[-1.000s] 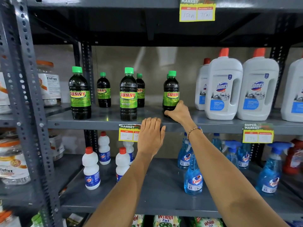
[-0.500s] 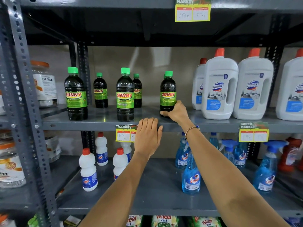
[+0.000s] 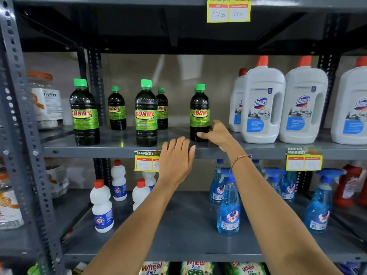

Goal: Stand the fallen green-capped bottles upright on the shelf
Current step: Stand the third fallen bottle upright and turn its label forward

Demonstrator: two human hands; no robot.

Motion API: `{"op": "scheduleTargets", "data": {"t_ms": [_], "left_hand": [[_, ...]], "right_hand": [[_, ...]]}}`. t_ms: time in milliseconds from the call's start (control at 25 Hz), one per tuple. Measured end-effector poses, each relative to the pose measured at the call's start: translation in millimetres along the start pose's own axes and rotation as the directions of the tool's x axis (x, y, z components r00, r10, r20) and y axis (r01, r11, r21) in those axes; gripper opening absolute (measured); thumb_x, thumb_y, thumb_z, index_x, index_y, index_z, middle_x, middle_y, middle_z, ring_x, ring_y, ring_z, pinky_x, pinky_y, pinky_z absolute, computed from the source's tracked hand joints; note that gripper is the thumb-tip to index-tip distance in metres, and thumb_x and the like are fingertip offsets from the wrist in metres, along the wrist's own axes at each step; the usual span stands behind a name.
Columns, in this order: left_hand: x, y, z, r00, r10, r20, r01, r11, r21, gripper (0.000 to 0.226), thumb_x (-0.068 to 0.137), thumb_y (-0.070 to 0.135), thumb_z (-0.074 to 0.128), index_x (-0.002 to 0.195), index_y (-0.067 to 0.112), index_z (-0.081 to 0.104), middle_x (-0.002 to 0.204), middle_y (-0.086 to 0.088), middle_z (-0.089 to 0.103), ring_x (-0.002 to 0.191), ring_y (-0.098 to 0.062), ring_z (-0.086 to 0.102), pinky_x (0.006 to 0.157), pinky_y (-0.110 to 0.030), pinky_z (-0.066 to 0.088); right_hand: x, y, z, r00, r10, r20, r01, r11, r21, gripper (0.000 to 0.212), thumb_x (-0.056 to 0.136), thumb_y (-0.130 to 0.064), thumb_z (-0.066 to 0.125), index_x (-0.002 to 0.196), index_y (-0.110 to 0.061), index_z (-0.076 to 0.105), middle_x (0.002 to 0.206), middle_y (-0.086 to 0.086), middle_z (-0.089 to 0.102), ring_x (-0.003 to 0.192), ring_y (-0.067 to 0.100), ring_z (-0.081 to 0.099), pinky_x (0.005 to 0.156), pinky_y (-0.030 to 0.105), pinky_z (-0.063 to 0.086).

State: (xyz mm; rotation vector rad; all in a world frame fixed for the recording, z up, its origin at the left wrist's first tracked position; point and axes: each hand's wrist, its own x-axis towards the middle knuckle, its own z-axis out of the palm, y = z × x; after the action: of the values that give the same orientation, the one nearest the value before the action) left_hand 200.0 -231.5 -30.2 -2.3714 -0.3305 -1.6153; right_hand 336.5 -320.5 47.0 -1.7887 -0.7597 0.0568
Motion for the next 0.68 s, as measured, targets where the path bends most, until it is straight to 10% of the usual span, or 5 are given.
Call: {"op": "scheduleTargets", "data": {"t_ms": [160, 280, 360, 680], "left_hand": [[56, -3, -4, 0.971, -0.103, 0.217, 0.164, 0.946, -0.281, 0.046, 0.098, 0.031, 0.044, 0.137, 0.006, 0.04, 0.14, -0.012, 0.046, 0.127, -0.028, 0.044, 0.1, -0.04, 0.038], [86, -9, 8, 0.689, -0.274, 0.671, 0.601, 0.734, -0.317, 0.079, 0.095, 0.021, 0.054, 0.149, -0.001, 0.001, 0.159, -0.017, 0.004, 0.147, -0.028, 0.008, 0.115, -0.036, 0.017], [94, -13, 19, 0.56, -0.227, 0.797, 0.651, 0.715, -0.254, 0.063, 0.093, 0.021, 0.058, 0.143, 0.001, 0.027, 0.15, -0.018, 0.033, 0.137, -0.03, 0.033, 0.104, -0.035, 0.033], [91, -14, 28, 0.688, -0.218, 0.692, 0.606, 0.698, -0.382, 0.042, 0.083, 0.017, 0.071, 0.122, 0.007, 0.055, 0.12, -0.012, 0.064, 0.11, -0.026, 0.061, 0.098, -0.041, 0.047]], "right_hand": [[-2, 2, -15, 0.994, -0.069, -0.083, 0.078, 0.991, 0.11, 0.088, 0.078, -0.017, 0.077, 0.148, -0.006, 0.024, 0.151, 0.012, 0.038, 0.135, 0.028, 0.044, 0.111, 0.045, 0.038], [3, 4, -10, 0.999, -0.031, 0.007, 0.03, 0.997, 0.064, 0.082, 0.08, -0.013, 0.074, 0.147, -0.002, 0.027, 0.148, 0.015, 0.043, 0.135, 0.03, 0.043, 0.112, 0.042, 0.036], [8, 8, -9, 0.999, -0.021, 0.044, 0.02, 1.0, 0.022, 0.059, 0.082, -0.009, 0.072, 0.134, -0.001, 0.045, 0.131, 0.016, 0.059, 0.124, 0.031, 0.054, 0.107, 0.043, 0.042], [3, 9, -10, 0.999, -0.034, -0.001, 0.034, 0.999, 0.018, 0.055, 0.079, -0.007, 0.074, 0.13, -0.003, 0.052, 0.123, 0.014, 0.065, 0.114, 0.025, 0.061, 0.101, 0.045, 0.05]]}}
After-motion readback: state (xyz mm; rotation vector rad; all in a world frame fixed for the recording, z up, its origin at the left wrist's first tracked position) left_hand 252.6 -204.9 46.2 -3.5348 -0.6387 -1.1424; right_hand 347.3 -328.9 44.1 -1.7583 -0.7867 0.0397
